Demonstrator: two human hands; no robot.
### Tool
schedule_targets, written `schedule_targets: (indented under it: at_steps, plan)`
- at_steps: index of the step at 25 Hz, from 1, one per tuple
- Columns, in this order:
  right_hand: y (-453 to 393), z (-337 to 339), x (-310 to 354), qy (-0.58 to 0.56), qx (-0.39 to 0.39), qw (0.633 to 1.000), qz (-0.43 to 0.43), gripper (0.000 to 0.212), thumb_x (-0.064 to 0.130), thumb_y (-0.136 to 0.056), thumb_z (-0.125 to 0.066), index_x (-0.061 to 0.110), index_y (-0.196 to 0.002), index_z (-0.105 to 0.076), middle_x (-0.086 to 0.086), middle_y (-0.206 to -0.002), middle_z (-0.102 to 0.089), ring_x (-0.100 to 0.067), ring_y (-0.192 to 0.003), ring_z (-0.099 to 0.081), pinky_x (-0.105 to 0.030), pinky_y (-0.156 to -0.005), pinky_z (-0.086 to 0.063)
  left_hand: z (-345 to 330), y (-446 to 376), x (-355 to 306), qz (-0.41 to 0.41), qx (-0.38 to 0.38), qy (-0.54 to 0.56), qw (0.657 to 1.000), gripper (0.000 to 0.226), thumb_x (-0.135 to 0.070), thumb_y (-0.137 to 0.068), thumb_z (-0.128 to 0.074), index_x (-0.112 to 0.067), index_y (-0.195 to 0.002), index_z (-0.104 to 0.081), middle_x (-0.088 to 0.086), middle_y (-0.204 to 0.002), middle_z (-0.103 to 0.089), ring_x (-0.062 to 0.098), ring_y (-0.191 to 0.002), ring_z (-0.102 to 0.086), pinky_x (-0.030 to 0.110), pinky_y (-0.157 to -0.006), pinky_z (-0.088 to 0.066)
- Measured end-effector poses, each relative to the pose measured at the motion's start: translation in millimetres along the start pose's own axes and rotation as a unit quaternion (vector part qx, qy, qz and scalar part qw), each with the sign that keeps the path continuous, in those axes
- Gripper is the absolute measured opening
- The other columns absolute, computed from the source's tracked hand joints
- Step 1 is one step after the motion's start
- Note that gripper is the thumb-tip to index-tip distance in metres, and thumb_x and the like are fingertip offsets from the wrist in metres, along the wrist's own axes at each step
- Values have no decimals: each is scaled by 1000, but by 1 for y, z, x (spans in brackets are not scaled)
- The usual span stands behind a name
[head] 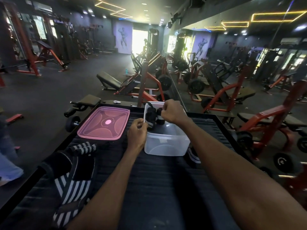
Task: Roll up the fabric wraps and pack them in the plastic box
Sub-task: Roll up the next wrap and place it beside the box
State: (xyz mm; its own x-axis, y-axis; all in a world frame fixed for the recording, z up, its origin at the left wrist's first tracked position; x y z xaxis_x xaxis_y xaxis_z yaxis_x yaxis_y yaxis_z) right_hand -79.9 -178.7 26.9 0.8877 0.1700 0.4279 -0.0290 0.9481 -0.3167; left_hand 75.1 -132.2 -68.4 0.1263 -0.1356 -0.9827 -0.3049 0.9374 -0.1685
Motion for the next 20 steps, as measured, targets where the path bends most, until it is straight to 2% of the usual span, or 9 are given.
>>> schedule_targets:
  at_steps: [2,5,9,11,12,14,15,17,20]
  plan:
    - [17,30,-7,-6,-35,999,-8,4,10,-79,-67,11,-83,-69,-7,-81,-67,-22,-76,-65,-41,-73,-60,0,4,-3,-1,-8,-2,1000,16,-24,-89,-60,-16,-100,-67,0,-95,-71,24,-93,-65,41,-88,-51]
    - [47,69,-31,-1,-41,998,-46,7,19,-78,-65,14,-76,-69,-3,-72,-65,-17,-67,-61,-29,-61,-49,0,10,-10,-9,-18,-15,1000,14,-20,-90,-61,-12,-100,-67,2,-94,-70,26,-93,-64,35,-81,-46]
    - [80,86,-89,-37,20,988,-150,20,33,-65,-62,15,-69,-67,-9,-78,-69,-28,-76,-64,-33,-69,-52,-2,14,-16,-11,-18,-47,999,12,-19,-88,-61,-10,-95,-66,4,-92,-70,29,-90,-64,36,-79,-45]
    - [91,82,-105,-78,65,981,-167,16,30,-60,-62,14,-63,-62,-6,-69,-64,-26,-66,-60,-30,-58,-48,-1,16,-21,-7,-26,-64,998,12,-19,-88,-61,-10,-94,-65,3,-94,-68,26,-90,-62,33,-78,-43]
    - [99,76,-106,-104,119,973,-171,14,25,-64,-63,12,-63,-61,-7,-67,-59,-24,-63,-55,-26,-53,-44,-2,17,-24,-5,-28,-69,997,9,-18,-89,-60,-12,-94,-63,2,-94,-66,25,-89,-60,31,-77,-42]
    - [115,60,-109,-131,245,941,-193,22,28,-75,-71,8,-82,-65,-13,-84,-58,-25,-75,-59,-25,-58,-45,-3,20,-29,-1,-33,-78,996,7,-19,-88,-60,-14,-93,-62,0,-89,-63,23,-86,-57,30,-75,-39]
    - [120,51,-114,-118,288,928,-205,38,37,-73,-76,8,-95,-65,-13,-97,-60,-28,-86,-64,-30,-64,-49,-4,21,-30,2,-36,-82,996,9,-20,-88,-60,-13,-93,-62,0,-88,-63,23,-85,-57,30,-74,-39]
    - [128,44,-115,-64,305,931,-190,56,42,-69,-83,9,-109,-62,-12,-109,-66,-34,-95,-70,-40,-65,-56,-5,23,-30,7,-41,-86,995,16,-23,-87,-60,-9,-94,-64,2,-87,-64,26,-85,-59,32,-73,-40]
    - [128,48,-110,-67,271,945,-168,38,22,-67,-80,0,-95,-66,-20,-89,-71,-35,-70,-71,-44,-63,-58,-7,22,-28,20,-36,-88,995,19,-26,-87,-61,-11,-99,-65,1,-92,-66,27,-91,-62,35,-80,-46]
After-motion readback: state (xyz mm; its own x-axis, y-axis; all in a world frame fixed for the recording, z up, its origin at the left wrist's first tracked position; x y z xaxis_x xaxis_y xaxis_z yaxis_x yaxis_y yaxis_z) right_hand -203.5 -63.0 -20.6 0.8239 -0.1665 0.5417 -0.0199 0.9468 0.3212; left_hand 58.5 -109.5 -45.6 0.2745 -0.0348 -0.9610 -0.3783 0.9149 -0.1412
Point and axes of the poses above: each hand's wrist, its own y-axis away from the middle knuckle, its own z-axis out of the back of the hand, x = y × z, the point moved 5 cm from there along -y, towards the middle knuckle
